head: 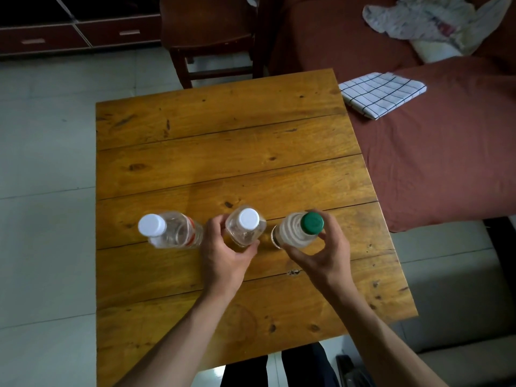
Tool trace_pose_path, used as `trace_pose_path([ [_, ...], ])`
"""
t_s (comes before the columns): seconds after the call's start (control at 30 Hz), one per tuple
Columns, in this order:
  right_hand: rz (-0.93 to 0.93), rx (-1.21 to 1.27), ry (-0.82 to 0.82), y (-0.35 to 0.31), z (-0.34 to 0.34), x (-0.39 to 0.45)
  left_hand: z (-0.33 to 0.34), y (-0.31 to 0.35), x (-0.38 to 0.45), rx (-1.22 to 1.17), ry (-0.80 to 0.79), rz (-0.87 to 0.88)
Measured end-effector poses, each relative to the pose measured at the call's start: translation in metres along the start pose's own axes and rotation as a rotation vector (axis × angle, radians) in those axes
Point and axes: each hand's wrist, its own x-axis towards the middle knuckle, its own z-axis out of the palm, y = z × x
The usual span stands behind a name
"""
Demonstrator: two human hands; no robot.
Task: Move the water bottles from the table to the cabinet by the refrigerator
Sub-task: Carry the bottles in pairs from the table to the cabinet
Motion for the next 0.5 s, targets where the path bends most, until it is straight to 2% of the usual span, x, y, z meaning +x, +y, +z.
trace_pose_path([
  [0.2, 0.085, 0.042, 0.031, 0.008, 0.007, -0.003, 0.007, -0.002, 0.002, 0.041, 0.004, -0.039],
  [0.37, 0.059, 0.147, 0.014, -0.001, -0.002, 0.003, -0.007, 0.014, 0.002, 0.069, 0.036, 0.057],
  [0.5, 0.004, 0.211, 0.065, -0.030, -0.019, 0.003, -0.028, 0.046, 0.002, -0.007, 0.080, 0.065],
])
